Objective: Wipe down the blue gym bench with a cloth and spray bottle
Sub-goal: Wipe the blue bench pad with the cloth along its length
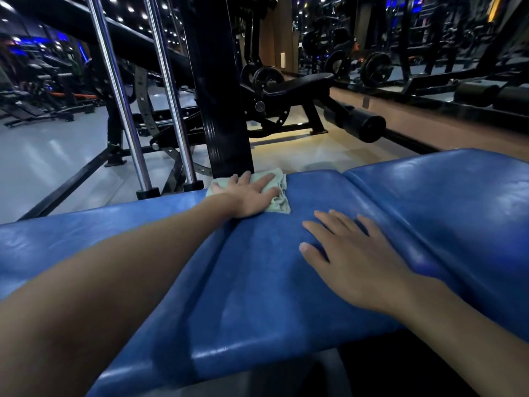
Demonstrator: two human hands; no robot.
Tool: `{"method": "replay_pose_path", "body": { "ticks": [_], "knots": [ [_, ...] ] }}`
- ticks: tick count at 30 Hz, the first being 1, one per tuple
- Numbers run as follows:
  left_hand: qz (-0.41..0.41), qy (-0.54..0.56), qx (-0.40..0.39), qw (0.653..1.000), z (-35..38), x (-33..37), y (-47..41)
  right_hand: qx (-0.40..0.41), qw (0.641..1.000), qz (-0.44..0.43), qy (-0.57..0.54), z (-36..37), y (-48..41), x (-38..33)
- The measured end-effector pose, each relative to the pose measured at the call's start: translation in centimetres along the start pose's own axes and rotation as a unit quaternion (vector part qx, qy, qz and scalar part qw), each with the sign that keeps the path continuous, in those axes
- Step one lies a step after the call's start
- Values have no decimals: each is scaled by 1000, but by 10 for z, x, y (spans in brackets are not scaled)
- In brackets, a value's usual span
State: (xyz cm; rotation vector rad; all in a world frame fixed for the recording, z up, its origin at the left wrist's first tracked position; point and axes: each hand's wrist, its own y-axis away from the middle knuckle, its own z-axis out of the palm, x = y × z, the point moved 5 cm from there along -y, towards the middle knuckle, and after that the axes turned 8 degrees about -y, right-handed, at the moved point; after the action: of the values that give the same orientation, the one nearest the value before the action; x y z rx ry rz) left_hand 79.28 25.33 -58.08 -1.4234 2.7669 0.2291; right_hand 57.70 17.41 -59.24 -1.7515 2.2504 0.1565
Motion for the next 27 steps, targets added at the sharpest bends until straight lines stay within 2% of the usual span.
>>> {"method": "replay_pose_path", "body": {
  "ticks": [6,14,18,23,27],
  "knots": [
    [1,-7,-9,1000,4,3,14,-7,1000,2,-1,-2,1,-1],
    [55,-52,35,997,28,34,179,-12,999,2,-36,-1,-2,6],
    [65,-42,40,996,31,39,231,3,999,5,-44,-8,5,3],
    [37,-36,77,996,32,31,227,41,996,-2,-85,-18,4,-5],
    [42,-19,16,999,29,14,180,-11,999,-7,-48,-4,2,-5]
  ]
}}
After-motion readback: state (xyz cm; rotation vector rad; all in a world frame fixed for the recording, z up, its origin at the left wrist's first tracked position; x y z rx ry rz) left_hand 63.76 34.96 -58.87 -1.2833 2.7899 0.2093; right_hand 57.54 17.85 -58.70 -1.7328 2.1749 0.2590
